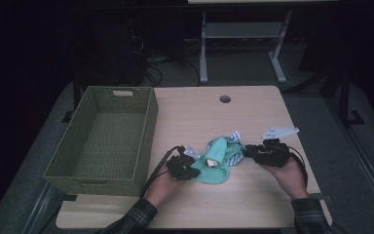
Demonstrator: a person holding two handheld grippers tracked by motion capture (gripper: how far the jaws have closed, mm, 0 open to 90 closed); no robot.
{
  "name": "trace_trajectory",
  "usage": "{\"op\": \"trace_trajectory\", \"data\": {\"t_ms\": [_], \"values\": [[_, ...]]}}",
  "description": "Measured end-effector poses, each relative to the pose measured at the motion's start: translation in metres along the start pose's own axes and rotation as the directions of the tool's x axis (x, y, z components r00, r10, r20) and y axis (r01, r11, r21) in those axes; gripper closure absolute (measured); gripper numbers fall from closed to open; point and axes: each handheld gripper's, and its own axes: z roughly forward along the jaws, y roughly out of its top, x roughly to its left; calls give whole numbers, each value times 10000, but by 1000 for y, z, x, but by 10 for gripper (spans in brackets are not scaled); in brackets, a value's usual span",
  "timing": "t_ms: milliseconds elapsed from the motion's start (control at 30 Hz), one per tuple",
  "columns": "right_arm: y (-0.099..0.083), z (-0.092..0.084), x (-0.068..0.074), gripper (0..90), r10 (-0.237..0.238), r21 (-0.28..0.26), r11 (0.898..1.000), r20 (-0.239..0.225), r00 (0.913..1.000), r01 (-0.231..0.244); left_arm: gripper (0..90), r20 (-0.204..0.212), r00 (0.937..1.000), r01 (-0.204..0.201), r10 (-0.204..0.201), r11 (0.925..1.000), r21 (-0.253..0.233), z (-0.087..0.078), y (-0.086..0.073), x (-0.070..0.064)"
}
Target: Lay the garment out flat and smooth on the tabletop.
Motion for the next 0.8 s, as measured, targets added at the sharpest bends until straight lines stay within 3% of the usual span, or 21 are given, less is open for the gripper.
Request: {"op": "trace_trajectory", "data": {"t_ms": [200, 400, 600, 800], "values": [[9, 17, -1, 711, -53, 144, 9999, -121, 9999, 55, 896, -7, 10000, -29, 29, 10000, 0, 0, 0, 1], [15, 32, -4, 703, -10, 334, 9994, 132, 9999, 6, 896, 35, 10000, -19, 19, 10000, 26, 0, 0, 1], [11, 40, -13, 680, 45, 493, 9988, 330, 9994, -61, 896, 91, 10000, -18, 17, 10000, 70, 0, 0, 2], [2, 53, -20, 670, 347, 1050, 9937, 389, 9986, -386, 897, 123, 9999, 7, -8, 9999, 145, -1, 1, 2]]}}
